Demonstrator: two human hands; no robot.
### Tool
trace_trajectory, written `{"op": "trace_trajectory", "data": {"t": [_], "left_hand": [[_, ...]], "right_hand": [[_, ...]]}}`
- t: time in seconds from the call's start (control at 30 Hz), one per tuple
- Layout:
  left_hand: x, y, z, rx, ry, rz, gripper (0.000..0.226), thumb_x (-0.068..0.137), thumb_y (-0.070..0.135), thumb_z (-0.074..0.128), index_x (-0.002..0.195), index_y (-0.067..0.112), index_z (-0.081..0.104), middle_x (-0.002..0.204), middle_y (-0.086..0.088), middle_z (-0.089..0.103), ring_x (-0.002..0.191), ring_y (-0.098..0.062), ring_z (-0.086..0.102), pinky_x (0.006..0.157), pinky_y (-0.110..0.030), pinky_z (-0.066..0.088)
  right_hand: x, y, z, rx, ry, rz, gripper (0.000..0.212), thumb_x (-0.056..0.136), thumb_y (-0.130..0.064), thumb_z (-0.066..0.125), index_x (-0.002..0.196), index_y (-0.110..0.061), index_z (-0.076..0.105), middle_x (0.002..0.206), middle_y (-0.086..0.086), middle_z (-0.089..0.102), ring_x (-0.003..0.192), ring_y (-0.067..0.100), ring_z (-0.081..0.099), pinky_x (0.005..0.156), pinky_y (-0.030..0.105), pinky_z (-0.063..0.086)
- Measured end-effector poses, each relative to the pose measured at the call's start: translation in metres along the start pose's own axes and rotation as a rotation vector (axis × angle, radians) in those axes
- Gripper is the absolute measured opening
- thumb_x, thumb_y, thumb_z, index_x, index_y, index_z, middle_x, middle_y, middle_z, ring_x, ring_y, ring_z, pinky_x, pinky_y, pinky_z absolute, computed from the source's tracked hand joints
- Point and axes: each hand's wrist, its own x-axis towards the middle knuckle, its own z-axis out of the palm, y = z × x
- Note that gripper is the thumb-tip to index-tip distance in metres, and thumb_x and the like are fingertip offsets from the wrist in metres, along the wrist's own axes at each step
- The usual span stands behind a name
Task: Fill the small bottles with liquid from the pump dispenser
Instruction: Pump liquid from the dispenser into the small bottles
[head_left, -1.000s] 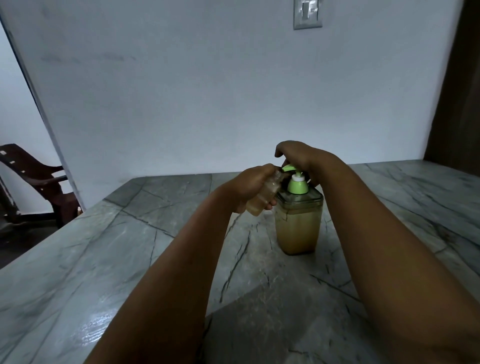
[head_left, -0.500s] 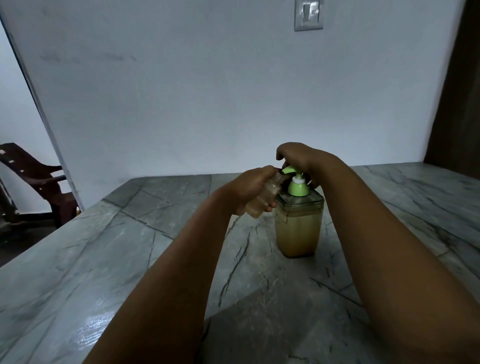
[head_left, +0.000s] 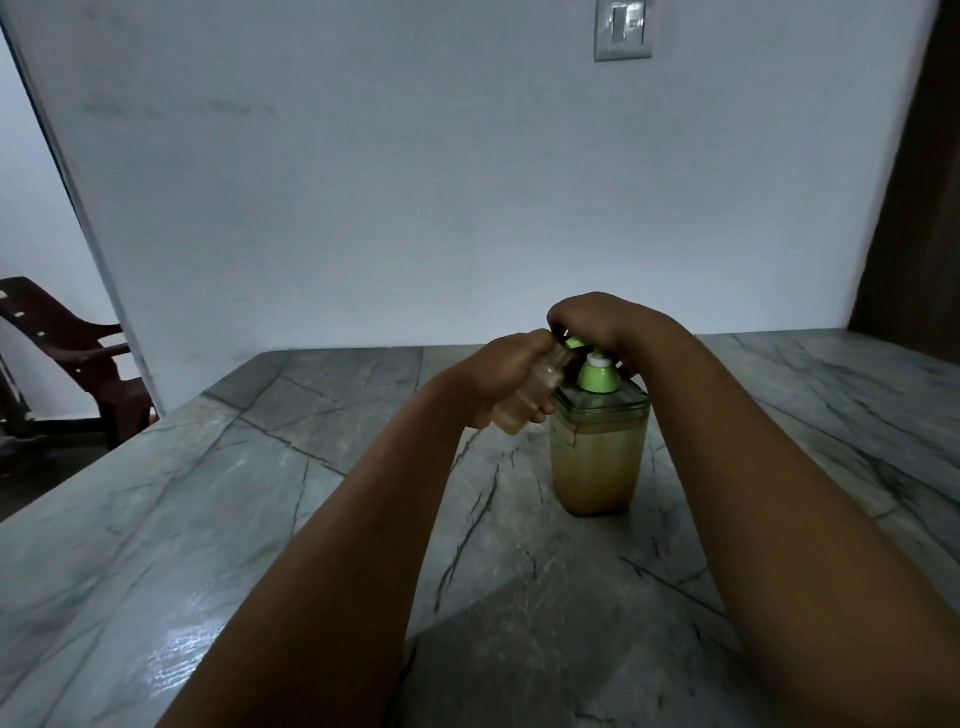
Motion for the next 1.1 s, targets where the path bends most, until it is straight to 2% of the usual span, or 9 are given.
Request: {"op": "trace_trajectory", "data": {"t": [0.17, 0.33, 0.43, 0.53, 0.63, 0.77, 0.83, 0.97, 1.1], "left_hand": [[0.0, 0.0, 0.001, 0.01, 0.0, 0.003, 0.031, 0.1, 0.027, 0.035, 0.092, 0.007, 0.057, 0.067, -0.007, 0.058, 0.053, -0.017, 0.056, 0.047, -0.023, 0.047], [-0.002, 0.001, 0.002, 0.007, -0.009, 0.013, 0.029, 0.101, 0.026, 0.033, 0.091, 0.013, 0.058, 0.067, -0.006, 0.058, 0.052, -0.016, 0.055, 0.047, -0.022, 0.046], [-0.003, 0.001, 0.002, 0.013, -0.017, 0.015, 0.03, 0.101, 0.026, 0.032, 0.091, 0.014, 0.057, 0.069, -0.005, 0.058, 0.051, -0.016, 0.055, 0.047, -0.022, 0.045], [-0.001, 0.001, 0.002, 0.03, -0.01, 0.01, 0.03, 0.1, 0.026, 0.033, 0.097, 0.008, 0.056, 0.07, -0.007, 0.057, 0.051, -0.016, 0.056, 0.047, -0.023, 0.046], [-0.001, 0.0, 0.002, 0.04, -0.001, 0.013, 0.03, 0.1, 0.026, 0.033, 0.099, 0.006, 0.056, 0.069, -0.005, 0.058, 0.052, -0.016, 0.056, 0.048, -0.023, 0.046], [-0.004, 0.001, 0.004, 0.013, -0.014, 0.014, 0.029, 0.1, 0.025, 0.034, 0.091, 0.012, 0.057, 0.066, -0.004, 0.057, 0.052, -0.018, 0.054, 0.048, -0.024, 0.044], [-0.004, 0.001, 0.004, 0.013, -0.017, 0.021, 0.029, 0.1, 0.024, 0.033, 0.088, 0.013, 0.057, 0.066, -0.004, 0.057, 0.053, -0.018, 0.053, 0.048, -0.024, 0.044], [-0.002, 0.0, 0.002, 0.013, -0.005, 0.027, 0.029, 0.1, 0.025, 0.035, 0.09, 0.011, 0.057, 0.068, -0.005, 0.057, 0.054, -0.019, 0.054, 0.049, -0.025, 0.045], [-0.002, -0.001, 0.001, 0.004, -0.001, 0.018, 0.03, 0.1, 0.026, 0.035, 0.087, 0.012, 0.057, 0.065, -0.004, 0.059, 0.054, -0.019, 0.055, 0.051, -0.026, 0.044]], "right_hand": [[0.002, 0.001, 0.002, -0.026, 0.002, -0.009, 0.029, 0.09, -0.011, 0.037, 0.062, -0.01, 0.043, 0.059, 0.005, 0.046, 0.05, 0.018, 0.038, 0.052, 0.021, 0.03], [0.001, 0.002, -0.003, 0.087, 0.008, 0.011, 0.018, 0.094, -0.023, 0.035, 0.086, -0.011, 0.046, 0.071, 0.005, 0.046, 0.059, 0.018, 0.039, 0.058, 0.026, 0.033], [0.003, 0.002, -0.005, 0.095, 0.021, 0.011, 0.021, 0.095, -0.022, 0.034, 0.08, -0.011, 0.043, 0.071, 0.006, 0.044, 0.06, 0.019, 0.038, 0.059, 0.026, 0.033], [0.005, 0.001, -0.001, 0.014, 0.025, -0.007, 0.025, 0.092, -0.007, 0.034, 0.067, -0.011, 0.037, 0.064, 0.007, 0.037, 0.055, 0.018, 0.03, 0.054, 0.023, 0.027], [0.003, 0.003, 0.0, -0.024, 0.015, -0.024, 0.031, 0.091, -0.004, 0.034, 0.061, -0.01, 0.038, 0.06, 0.007, 0.041, 0.05, 0.017, 0.032, 0.05, 0.021, 0.027], [0.001, 0.002, -0.002, 0.021, 0.028, -0.048, 0.011, 0.095, -0.01, 0.032, 0.088, -0.011, 0.04, 0.084, 0.01, 0.04, 0.058, 0.017, 0.029, 0.055, 0.023, 0.026], [0.002, 0.001, -0.004, 0.047, 0.033, -0.062, 0.01, 0.097, -0.009, 0.03, 0.092, -0.01, 0.038, 0.091, 0.009, 0.037, 0.061, 0.017, 0.028, 0.055, 0.024, 0.025], [0.008, 0.003, -0.001, -0.033, 0.035, -0.063, 0.029, 0.092, 0.001, 0.031, 0.065, -0.01, 0.032, 0.067, 0.008, 0.035, 0.055, 0.019, 0.026, 0.051, 0.023, 0.025], [0.011, 0.003, 0.003, -0.093, 0.016, -0.079, 0.036, 0.092, 0.001, 0.033, 0.059, -0.012, 0.028, 0.063, 0.005, 0.03, 0.053, 0.016, 0.023, 0.05, 0.023, 0.021]]}}
